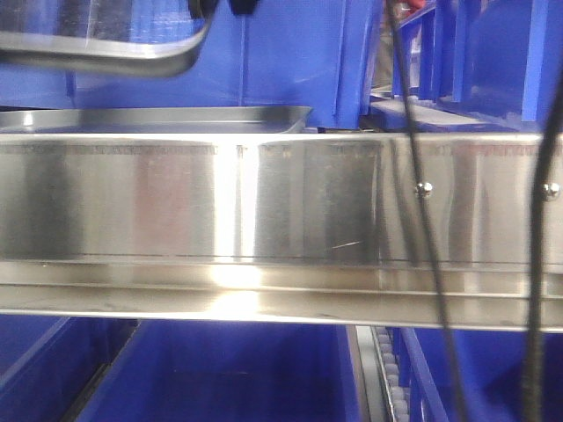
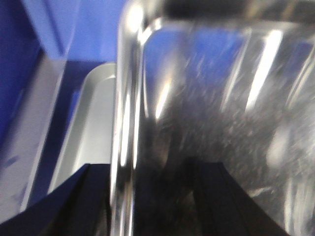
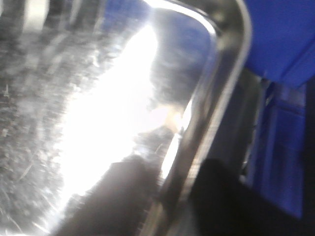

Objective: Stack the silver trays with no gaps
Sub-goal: 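Lower the held tray onto the silver tray on the shelf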

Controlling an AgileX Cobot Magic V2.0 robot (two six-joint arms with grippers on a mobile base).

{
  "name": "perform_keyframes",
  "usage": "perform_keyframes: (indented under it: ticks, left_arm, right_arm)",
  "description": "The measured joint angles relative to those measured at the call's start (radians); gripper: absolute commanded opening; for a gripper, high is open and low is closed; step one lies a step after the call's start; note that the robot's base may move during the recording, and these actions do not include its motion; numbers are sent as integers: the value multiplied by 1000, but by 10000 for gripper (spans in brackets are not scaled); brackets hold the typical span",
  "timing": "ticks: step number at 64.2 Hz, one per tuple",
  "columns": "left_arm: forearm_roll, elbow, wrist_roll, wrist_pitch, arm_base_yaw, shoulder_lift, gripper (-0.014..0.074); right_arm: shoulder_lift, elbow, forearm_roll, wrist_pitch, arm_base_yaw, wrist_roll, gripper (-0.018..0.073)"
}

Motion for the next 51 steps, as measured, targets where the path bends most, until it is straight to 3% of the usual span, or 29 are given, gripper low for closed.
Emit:
perform_keyframes:
  ticks: [16, 51]
  left_arm:
    - [3, 0, 0, -6, -2, 0, 288]
    - [69, 0, 0, 8, -6, 36, 288]
  right_arm:
    - [3, 0, 15, -11, 0, 8, 253]
    - [3, 0, 11, -55, -24, 12, 255]
